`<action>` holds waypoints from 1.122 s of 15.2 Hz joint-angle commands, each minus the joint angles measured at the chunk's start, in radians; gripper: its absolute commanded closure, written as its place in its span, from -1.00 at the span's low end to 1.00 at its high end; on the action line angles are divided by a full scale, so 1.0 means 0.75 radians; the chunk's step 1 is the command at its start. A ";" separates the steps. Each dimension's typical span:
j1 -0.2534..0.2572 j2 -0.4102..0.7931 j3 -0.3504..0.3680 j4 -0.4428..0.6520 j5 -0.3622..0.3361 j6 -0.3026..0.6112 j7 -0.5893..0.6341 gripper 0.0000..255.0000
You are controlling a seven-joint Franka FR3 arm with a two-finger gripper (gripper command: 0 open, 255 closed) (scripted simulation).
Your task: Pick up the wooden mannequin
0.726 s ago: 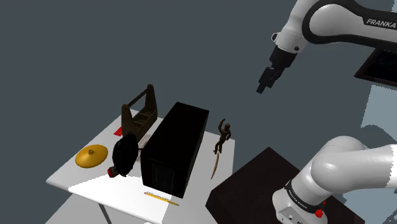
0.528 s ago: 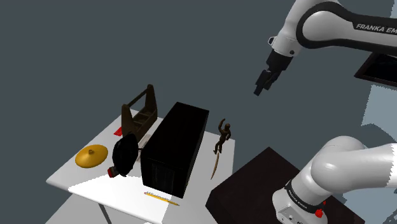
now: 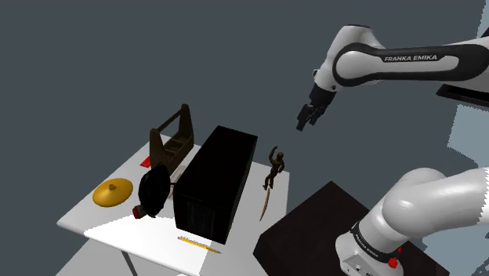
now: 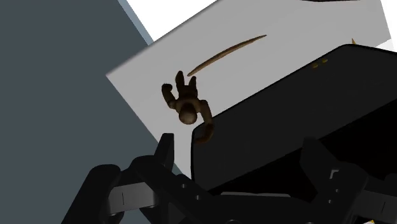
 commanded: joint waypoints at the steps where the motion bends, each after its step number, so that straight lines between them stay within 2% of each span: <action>1: -0.007 0.065 -0.018 -0.053 0.006 0.114 -0.014 -1.00; 8: -0.003 0.383 -0.072 -0.090 0.067 0.445 -0.066 -1.00; 13: 0.014 0.652 -0.109 -0.056 0.164 0.658 -0.141 -1.00; 17: 0.020 0.762 -0.115 -0.044 0.219 0.747 -0.186 -1.00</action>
